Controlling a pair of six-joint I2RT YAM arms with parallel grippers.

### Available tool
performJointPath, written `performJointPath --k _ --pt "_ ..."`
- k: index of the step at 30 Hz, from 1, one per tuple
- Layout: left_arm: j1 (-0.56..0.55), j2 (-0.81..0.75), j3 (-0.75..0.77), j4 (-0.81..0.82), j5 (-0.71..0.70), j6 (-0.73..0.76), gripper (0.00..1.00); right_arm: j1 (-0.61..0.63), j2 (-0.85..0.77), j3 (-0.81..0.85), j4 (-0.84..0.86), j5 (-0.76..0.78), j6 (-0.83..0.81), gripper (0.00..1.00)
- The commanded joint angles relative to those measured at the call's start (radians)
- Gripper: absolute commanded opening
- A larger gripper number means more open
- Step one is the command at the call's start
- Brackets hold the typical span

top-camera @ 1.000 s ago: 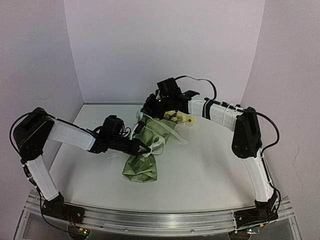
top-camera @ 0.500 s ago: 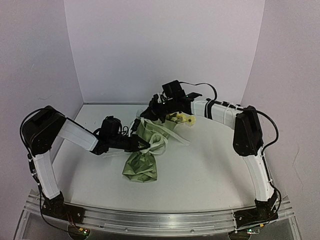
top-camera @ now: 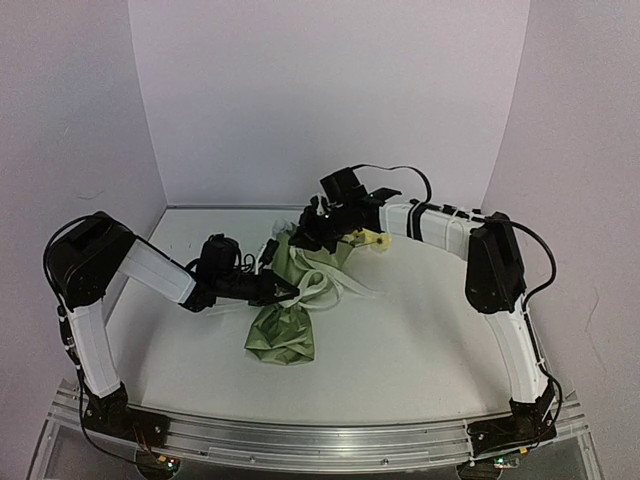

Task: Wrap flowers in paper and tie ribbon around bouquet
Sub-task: Cross the half-tied ribbon over the folded bouquet.

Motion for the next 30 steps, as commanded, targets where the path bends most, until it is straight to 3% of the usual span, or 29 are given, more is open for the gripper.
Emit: performJointPath --k 1,9,14,19,25,30 --pt "-0.018 -0.094 0.001 -0.077 -0.051 0.144 0.03 0.003 -0.021 0.107 -0.057 0.166 -0.044 0.00" --pt "-0.028 -0.051 0.161 -0.283 -0.170 0.326 0.03 0.004 0.134 0.285 -0.075 -0.076 -0.010 0.00" --pt "-0.018 -0.038 0.173 -0.271 -0.180 0.264 0.16 0.004 0.099 0.191 -0.074 -0.077 -0.045 0.00" --pt "0.003 -0.083 0.103 -0.190 -0.187 0.190 0.21 0.004 0.051 0.121 -0.074 -0.025 -0.075 0.00" --pt "0.035 -0.167 0.006 -0.107 -0.200 0.116 0.27 0.005 0.038 0.115 -0.075 -0.008 -0.085 0.00" --pt "0.096 -0.193 -0.026 -0.027 -0.174 0.014 0.38 0.003 0.047 0.125 -0.075 -0.017 -0.095 0.00"
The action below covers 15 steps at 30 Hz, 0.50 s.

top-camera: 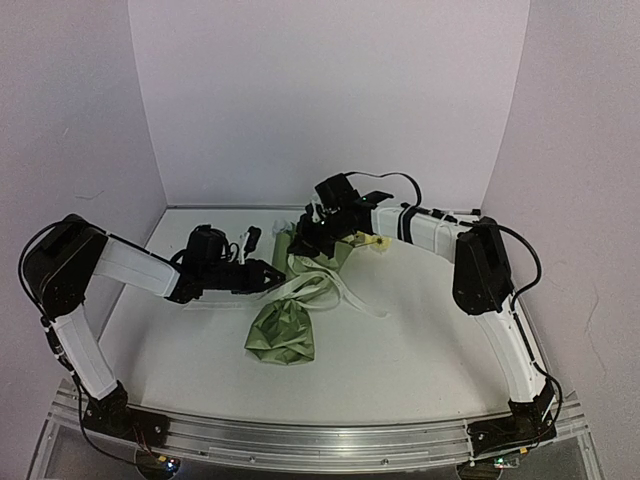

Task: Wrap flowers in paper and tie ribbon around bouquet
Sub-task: Cross the half-tied ribbon over the folded bouquet.

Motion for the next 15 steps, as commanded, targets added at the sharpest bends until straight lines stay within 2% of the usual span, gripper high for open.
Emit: performJointPath --k 1,11,15 --pt "0.053 -0.053 0.005 0.135 0.029 -0.099 0.40 0.004 -0.050 0.013 0.013 0.014 -0.026 0.00" --pt "0.039 0.022 0.182 -0.091 0.113 0.063 0.55 0.011 -0.033 0.048 0.014 -0.012 0.018 0.00" --pt "0.027 0.060 0.255 -0.202 0.074 0.122 0.56 0.019 -0.026 0.054 0.015 -0.026 0.031 0.00"
